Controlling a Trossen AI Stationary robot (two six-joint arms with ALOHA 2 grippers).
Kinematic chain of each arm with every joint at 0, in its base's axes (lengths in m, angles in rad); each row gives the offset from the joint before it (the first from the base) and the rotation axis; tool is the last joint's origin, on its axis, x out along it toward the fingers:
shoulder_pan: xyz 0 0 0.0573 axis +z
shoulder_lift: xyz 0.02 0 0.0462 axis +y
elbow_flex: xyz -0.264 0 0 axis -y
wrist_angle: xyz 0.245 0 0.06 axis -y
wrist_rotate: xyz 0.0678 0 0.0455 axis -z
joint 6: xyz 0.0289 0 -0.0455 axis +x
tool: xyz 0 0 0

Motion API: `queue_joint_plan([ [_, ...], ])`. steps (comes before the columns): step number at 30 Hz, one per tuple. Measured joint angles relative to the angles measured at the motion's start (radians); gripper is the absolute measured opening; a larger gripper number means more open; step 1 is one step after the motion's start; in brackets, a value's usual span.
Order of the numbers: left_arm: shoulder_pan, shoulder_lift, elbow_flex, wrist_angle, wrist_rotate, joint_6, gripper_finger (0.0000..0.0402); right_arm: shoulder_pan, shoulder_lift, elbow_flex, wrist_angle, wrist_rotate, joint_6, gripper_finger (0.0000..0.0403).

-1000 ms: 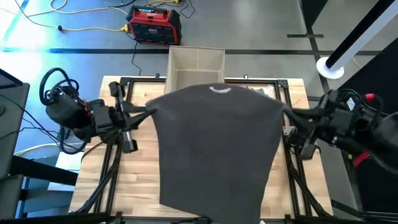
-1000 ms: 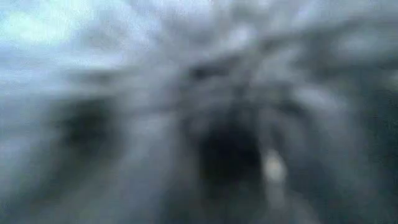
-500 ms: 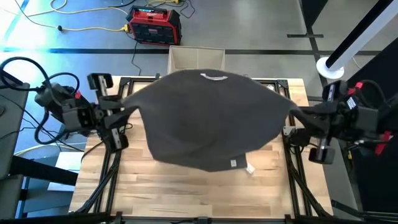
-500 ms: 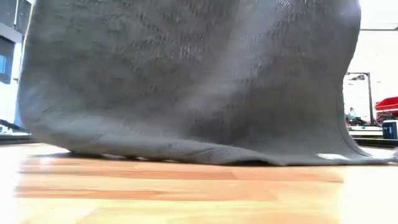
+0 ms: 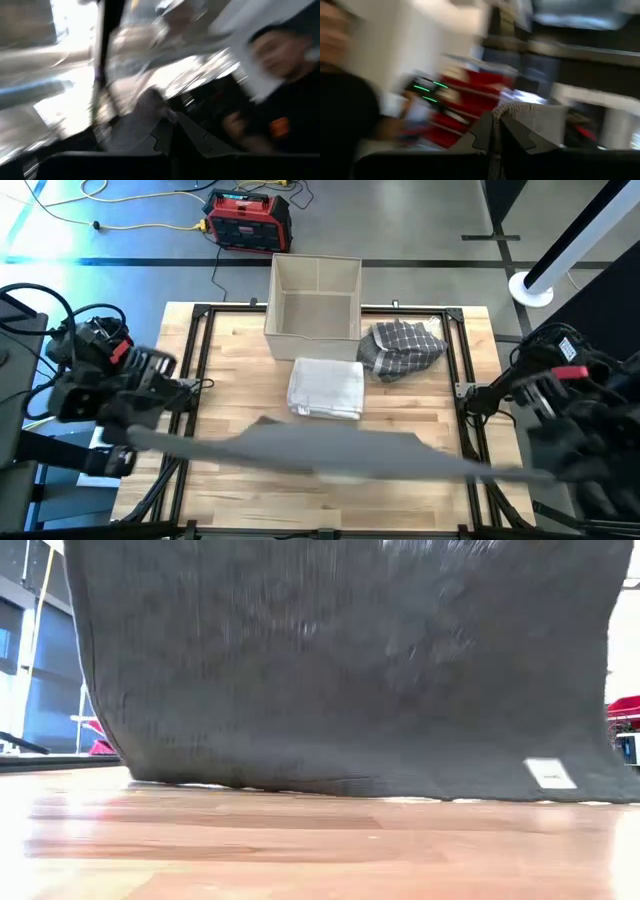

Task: Fold towel
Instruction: Fold the gray towel

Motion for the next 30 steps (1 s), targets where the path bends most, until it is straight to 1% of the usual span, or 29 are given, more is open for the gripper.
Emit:
queue_joint_plan([
  [3,-0.021,0.02,0.0,0.049,0.014,-0.001,0.0,0.004,0.005,0.0,0.037,0.013,-0.042,0.0011],
  [8,-0.038,0.063,0.004,0.108,0.021,0.014,0.0,0.032,0.004,0.0,0.067,0.309,-0.156,0.0011],
  [12,-0.05,0.122,0.085,0.101,0.023,0.014,0.0,0.054,0.003,0.001,0.092,0.555,-0.247,0.0011],
  [13,-0.052,0.136,0.111,0.085,0.021,0.016,0.0,0.055,0.003,0.001,0.095,0.63,-0.261,0.0011],
  [16,-0.05,0.148,0.167,-0.031,-0.091,0.06,0.0,0.022,0.002,0.0,0.067,0.895,-0.265,0.0011],
  [18,-0.049,0.154,0.203,-0.111,-0.173,0.092,0.0,-0.01,0.001,0.0,-0.003,1.052,-0.243,0.0011],
  [19,-0.048,0.158,0.22,-0.151,-0.214,0.109,0.0,-0.028,0.001,-0.001,-0.049,1.116,-0.22,0.0011],
  [21,-0.046,0.164,0.256,-0.231,-0.295,0.141,0.0,-0.068,0.001,-0.002,-0.156,1.203,-0.155,0.0011],
  [23,-0.039,0.166,0.275,-0.304,-0.396,0.175,0.0,-0.096,0.001,-0.002,-0.279,1.255,-0.073,0.0011],
  [26,-0.013,0.16,0.275,-0.386,-0.596,0.21,0.0,-0.117,-0.006,-0.002,-0.488,1.265,0.093,0.0011],
  [27,0.001,0.159,0.275,-0.41,-0.648,0.217,0.0,-0.121,-0.008,-0.002,-0.555,1.264,0.158,0.0011],
  [28,0.017,0.159,0.275,-0.438,-0.69,0.22,0.0,-0.121,-0.011,-0.002,-0.625,1.264,0.224,0.0011],
  [30,0.062,0.159,0.275,-0.498,-0.743,0.22,0.0,-0.121,-0.016,-0.002,-0.772,1.264,0.373,0.0011],
])
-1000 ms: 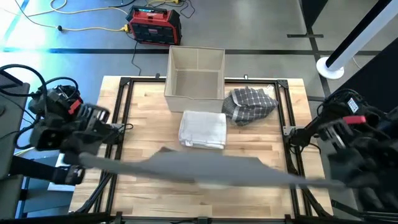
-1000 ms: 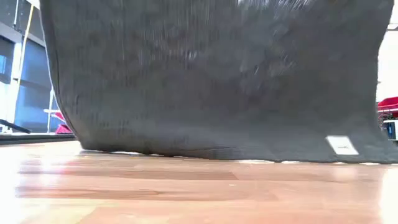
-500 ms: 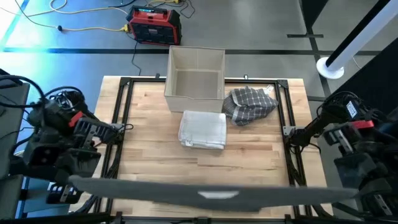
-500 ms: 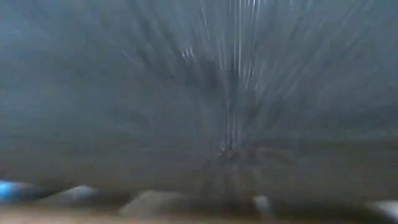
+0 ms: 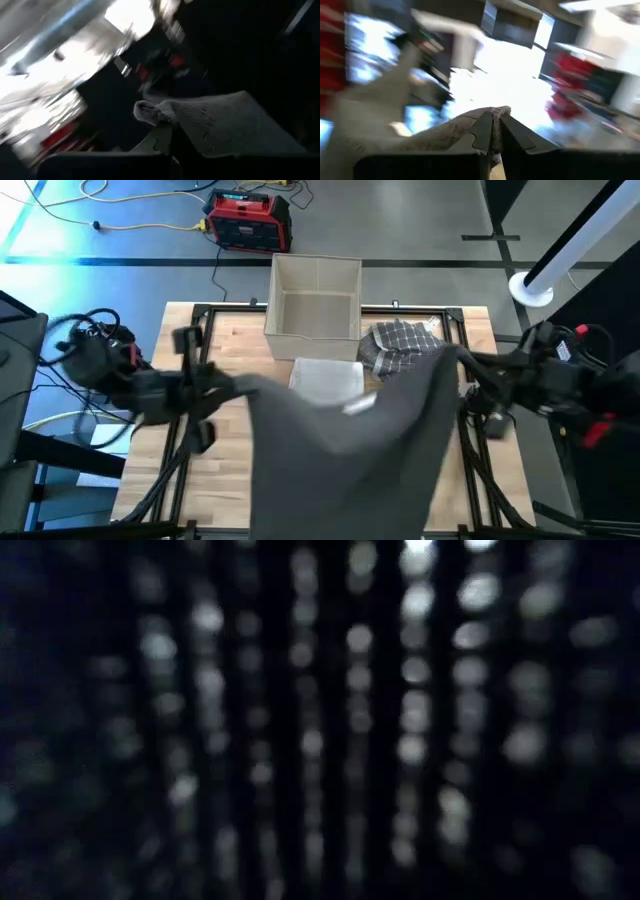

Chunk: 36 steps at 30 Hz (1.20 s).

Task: Fold towel
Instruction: Fold the gray towel

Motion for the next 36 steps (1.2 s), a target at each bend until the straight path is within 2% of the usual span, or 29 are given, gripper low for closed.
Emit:
queue_joint_plan([
  [3,0.069,0.001,0.0,-0.099,-0.034,-0.035,0.0,0.0,-0.003,0.0,-0.225,-0.035,0.269,0.0011],
  [9,0.18,0.001,0.0,-0.288,-0.037,-0.215,0.0,-0.03,-0.01,-0.057,-0.446,-0.259,0.635,0.0011],
  [12,0.212,0.001,0.0,-0.393,-0.008,-0.322,0.0,-0.045,-0.014,-0.086,-0.551,-0.372,0.815,0.0011],
  [15,0.233,0.001,-0.01,-0.51,0.046,-0.453,0.0,-0.07,-0.014,-0.14,-0.619,-0.477,0.939,0.0011],
  [19,0.251,0.002,-0.034,-0.665,0.113,-0.631,0.0,-0.099,-0.029,-0.269,-0.617,-0.582,1.023,0.0011],
  [24,0.269,0.004,-0.086,-0.851,0.169,-0.829,0.0,-0.133,-0.087,-0.442,-0.62,-0.597,1.128,0.0011],
  [28,0.29,0.003,-0.185,-0.922,0.188,-0.932,0.0,-0.176,-0.14,-0.554,-0.618,-0.549,1.189,0.0011],
  [32,0.324,0.004,-0.285,-0.889,0.187,-0.937,0.0,-0.226,-0.198,-0.614,-0.621,-0.514,1.18,0.0011],
  [36,0.366,0.005,-0.341,-0.801,0.09,-0.873,0.0,-0.256,-0.24,-0.626,-0.619,-0.398,1.15,0.0011],
])
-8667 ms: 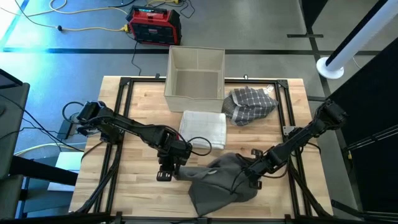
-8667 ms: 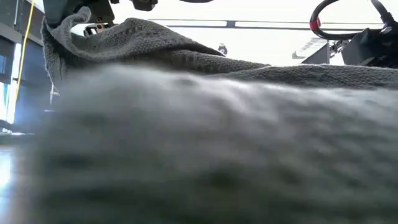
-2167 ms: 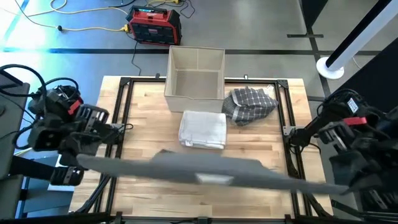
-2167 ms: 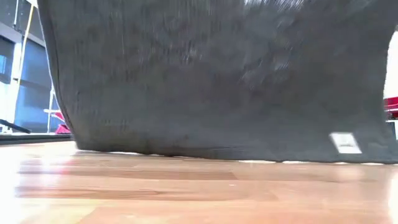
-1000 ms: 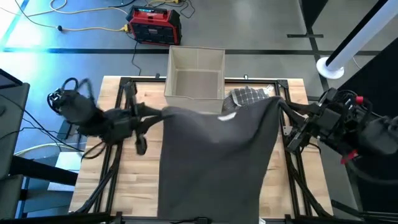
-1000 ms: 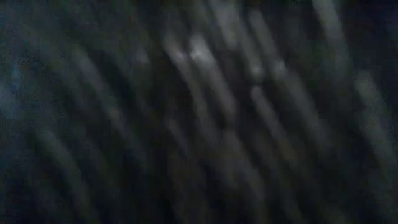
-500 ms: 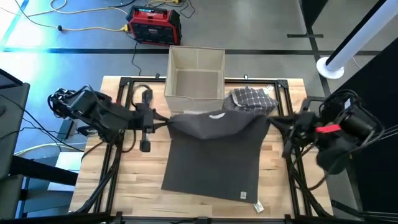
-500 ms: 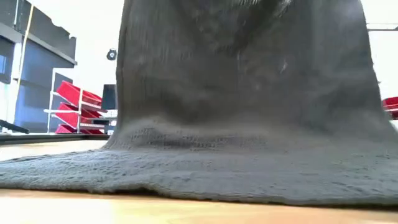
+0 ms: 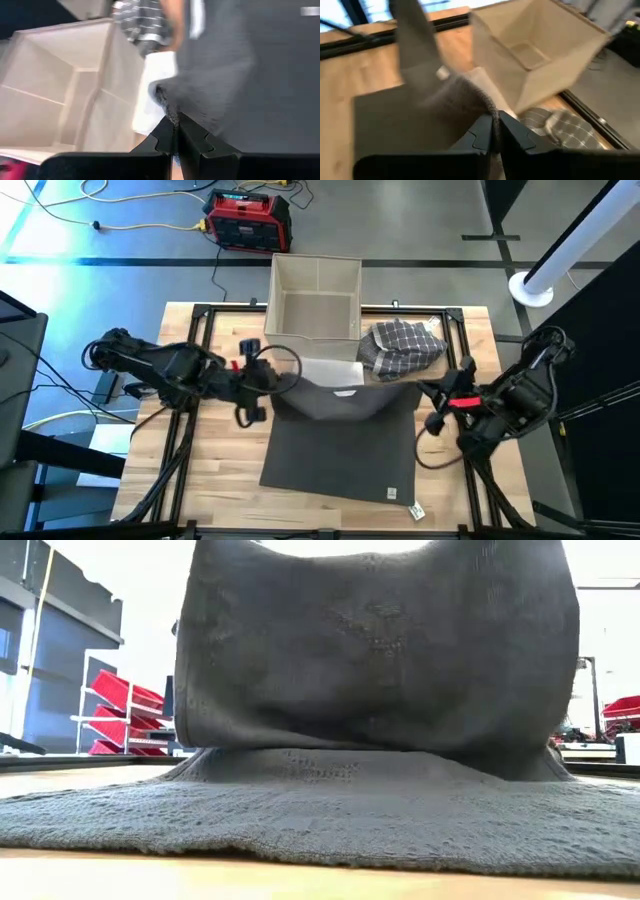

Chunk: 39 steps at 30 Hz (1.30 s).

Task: Fold towel
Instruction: Fold the gray towel

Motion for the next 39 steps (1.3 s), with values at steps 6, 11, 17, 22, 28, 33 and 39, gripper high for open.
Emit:
queue_joint_plan([
  [6,0.081,-0.01,0.001,0.164,-0.16,0.215,0.0,-0.03,-0.064,-0.006,0.0,0.215,-0.035,0.0011],
  [11,0.178,-0.014,0.001,0.23,-0.164,0.295,0.0,-0.033,-0.113,-0.006,0.0,0.232,-0.06,0.0011],
  [17,0.294,-0.017,0.001,0.315,-0.174,0.366,0.0,-0.032,-0.142,-0.006,0.0,0.004,-0.097,0.0011],
  [22,0.361,-0.024,0.003,0.395,-0.045,0.387,0.0,-0.032,-0.14,-0.016,0.013,-0.2,-0.084,0.0011],
  [28,0.414,-0.015,-0.064,0.372,0.239,0.354,0.0,-0.027,-0.138,-0.15,0.196,-0.573,-0.076,0.0011],
  [33,0.401,-0.014,-0.153,0.33,0.397,0.263,0.0,-0.016,-0.134,-0.338,0.48,-0.807,-0.069,0.0011],
  [39,0.307,-0.016,-0.225,0.259,0.605,0.119,0.0,-0.01,-0.124,-0.543,0.777,-1.054,-0.032,0.0011],
])
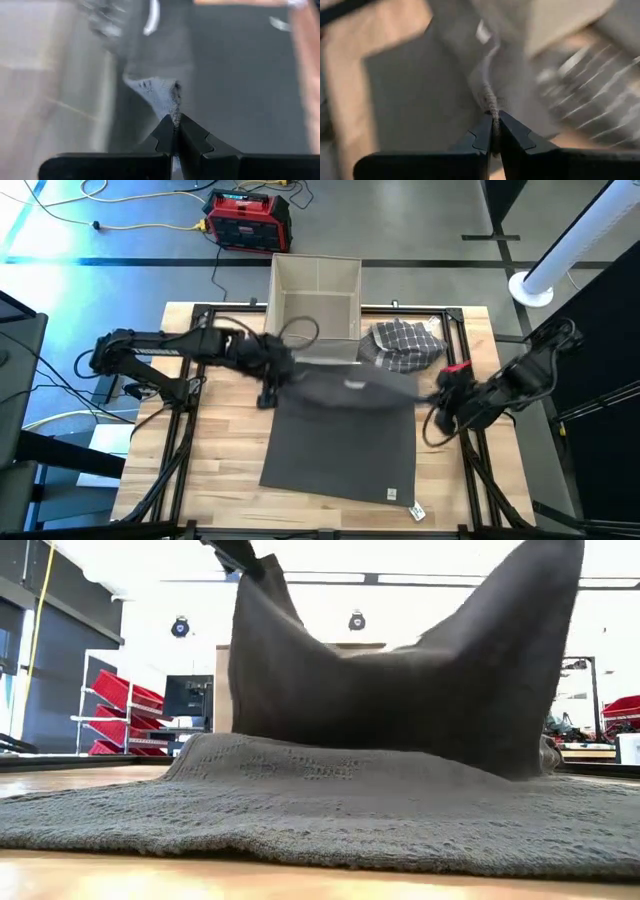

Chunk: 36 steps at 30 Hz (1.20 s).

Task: Fold towel
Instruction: Fold the gray towel

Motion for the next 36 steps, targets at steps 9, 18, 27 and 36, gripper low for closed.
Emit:
queue_joint_plan([
  [9,-0.184,-0.005,-0.105,-0.018,0.163,-0.183,0.0,0.007,0.031,-0.167,0.253,-0.231,0.05,0.0011],
  [18,-0.303,0.001,-0.298,0.2,0.179,-0.348,0.0,0.031,0.147,-0.178,0.302,-0.364,-0.001,0.0011],
  [27,-0.329,0.001,-0.501,0.523,0.176,-0.472,0.0,0.029,0.289,-0.178,0.39,-0.494,0.004,0.0036],
  [36,-0.362,0.01,-0.542,0.571,0.202,-0.506,0.0018,0.028,0.407,-0.177,0.435,-0.609,0.054,0.0135],
])
